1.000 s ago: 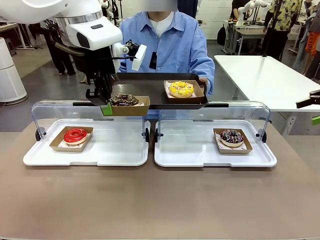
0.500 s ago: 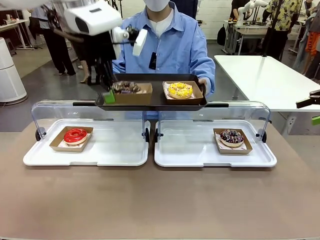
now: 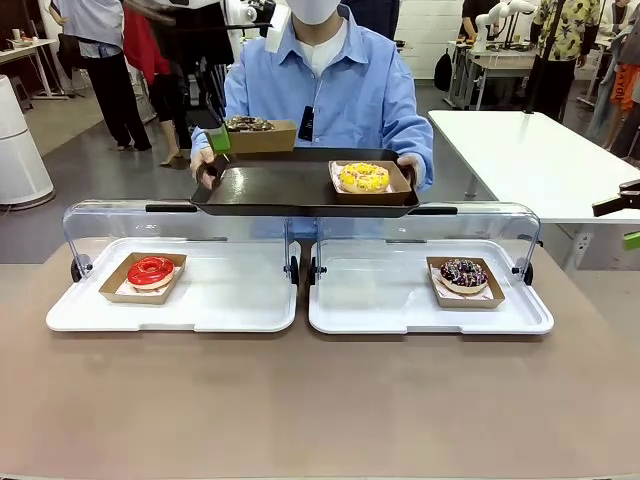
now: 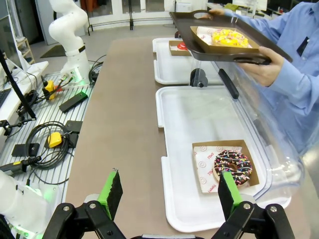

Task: Provide the desired donut to the person.
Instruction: Place the picked Paper togo box onto the Handle tray extended by the person.

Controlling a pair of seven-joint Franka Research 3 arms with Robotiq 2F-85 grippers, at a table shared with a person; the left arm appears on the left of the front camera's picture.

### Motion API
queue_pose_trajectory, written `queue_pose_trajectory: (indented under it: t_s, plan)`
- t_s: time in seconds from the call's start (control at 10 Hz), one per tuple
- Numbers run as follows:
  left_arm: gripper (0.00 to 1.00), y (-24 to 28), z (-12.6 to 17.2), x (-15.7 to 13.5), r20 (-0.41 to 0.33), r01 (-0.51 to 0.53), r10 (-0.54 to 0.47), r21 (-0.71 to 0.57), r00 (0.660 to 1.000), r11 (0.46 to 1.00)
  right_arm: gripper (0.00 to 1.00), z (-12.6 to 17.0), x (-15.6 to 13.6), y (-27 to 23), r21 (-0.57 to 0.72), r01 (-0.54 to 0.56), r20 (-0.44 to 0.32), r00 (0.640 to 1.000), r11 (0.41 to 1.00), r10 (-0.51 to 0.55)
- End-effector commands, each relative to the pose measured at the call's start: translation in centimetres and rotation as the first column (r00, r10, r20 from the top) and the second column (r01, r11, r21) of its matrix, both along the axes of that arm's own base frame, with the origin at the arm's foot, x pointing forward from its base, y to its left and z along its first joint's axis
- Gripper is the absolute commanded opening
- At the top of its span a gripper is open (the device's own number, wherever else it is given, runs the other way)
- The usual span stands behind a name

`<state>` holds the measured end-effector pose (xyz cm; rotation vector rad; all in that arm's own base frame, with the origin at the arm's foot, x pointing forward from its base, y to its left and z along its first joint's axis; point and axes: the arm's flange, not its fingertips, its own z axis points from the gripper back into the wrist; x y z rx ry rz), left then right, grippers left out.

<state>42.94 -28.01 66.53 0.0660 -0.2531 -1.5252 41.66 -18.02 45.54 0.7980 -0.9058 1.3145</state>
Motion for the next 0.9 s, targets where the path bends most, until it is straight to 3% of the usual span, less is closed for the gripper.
queue_pose_trajectory:
  t_s: [0.0, 0.8]
  plan:
    - [0.01, 0.8, 0.4, 2.3, -0.001, -0.011, 0.011, 0.018, 1.000, 1.000, 1.00, -0.1, -0.1, 0.0, 0.008, -0.004, 0.001, 1.000, 1.000, 0.004]
    - [0.01, 5.0, -5.0, 8.5, -0.121, 0.074, -0.077, -0.026, 0.990, 0.997, 1.00, -0.1, -0.1, 0.0, 0.008, -0.004, 0.001, 1.000, 1.000, 0.004]
